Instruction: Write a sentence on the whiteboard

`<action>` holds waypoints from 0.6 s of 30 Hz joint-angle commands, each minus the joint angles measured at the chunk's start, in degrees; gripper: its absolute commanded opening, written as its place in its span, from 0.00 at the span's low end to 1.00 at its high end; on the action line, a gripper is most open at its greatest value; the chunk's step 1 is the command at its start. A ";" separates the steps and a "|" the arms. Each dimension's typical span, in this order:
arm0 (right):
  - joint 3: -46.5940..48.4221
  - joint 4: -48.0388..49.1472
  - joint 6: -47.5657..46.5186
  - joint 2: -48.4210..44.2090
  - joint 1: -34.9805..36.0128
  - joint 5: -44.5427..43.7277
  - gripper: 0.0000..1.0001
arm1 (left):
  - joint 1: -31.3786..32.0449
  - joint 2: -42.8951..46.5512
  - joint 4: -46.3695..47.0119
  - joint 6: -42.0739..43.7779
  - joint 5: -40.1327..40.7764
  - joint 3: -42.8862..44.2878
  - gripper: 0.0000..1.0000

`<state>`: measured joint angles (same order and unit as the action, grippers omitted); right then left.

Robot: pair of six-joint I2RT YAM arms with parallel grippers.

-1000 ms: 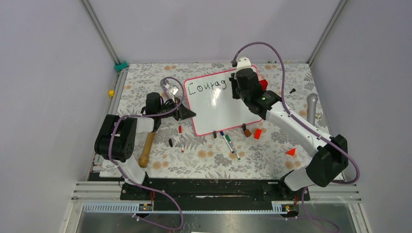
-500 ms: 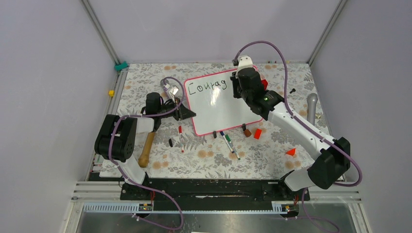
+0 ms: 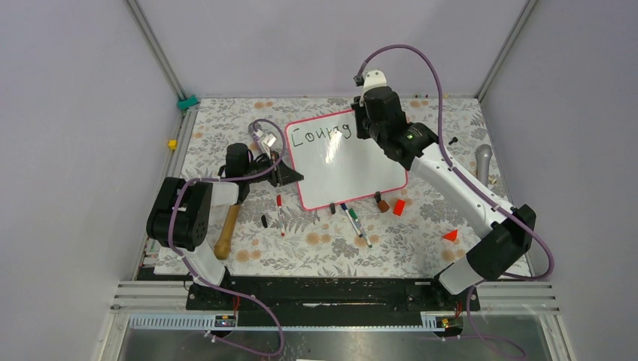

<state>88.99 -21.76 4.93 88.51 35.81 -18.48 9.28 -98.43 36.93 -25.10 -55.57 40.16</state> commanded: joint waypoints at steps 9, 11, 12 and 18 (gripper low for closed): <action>-4.34 2.61 -1.88 -1.65 -0.57 0.94 0.00 | -0.58 -1.58 -1.25 2.96 4.08 -0.12 0.00; -4.84 2.71 -1.54 -1.61 -0.68 1.45 0.00 | -0.60 -1.63 -1.29 3.03 4.08 -0.12 0.00; -4.94 2.74 -1.40 -1.57 -0.66 1.74 0.00 | -0.65 -1.59 -1.27 3.04 4.08 -0.09 0.00; -5.23 2.76 -0.51 -1.25 -0.88 2.55 0.00 | -0.62 -1.59 -1.25 3.04 4.15 -0.17 0.00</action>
<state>83.70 -21.06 3.92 88.51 35.59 -16.82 9.28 -98.43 36.91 -25.08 -55.57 40.16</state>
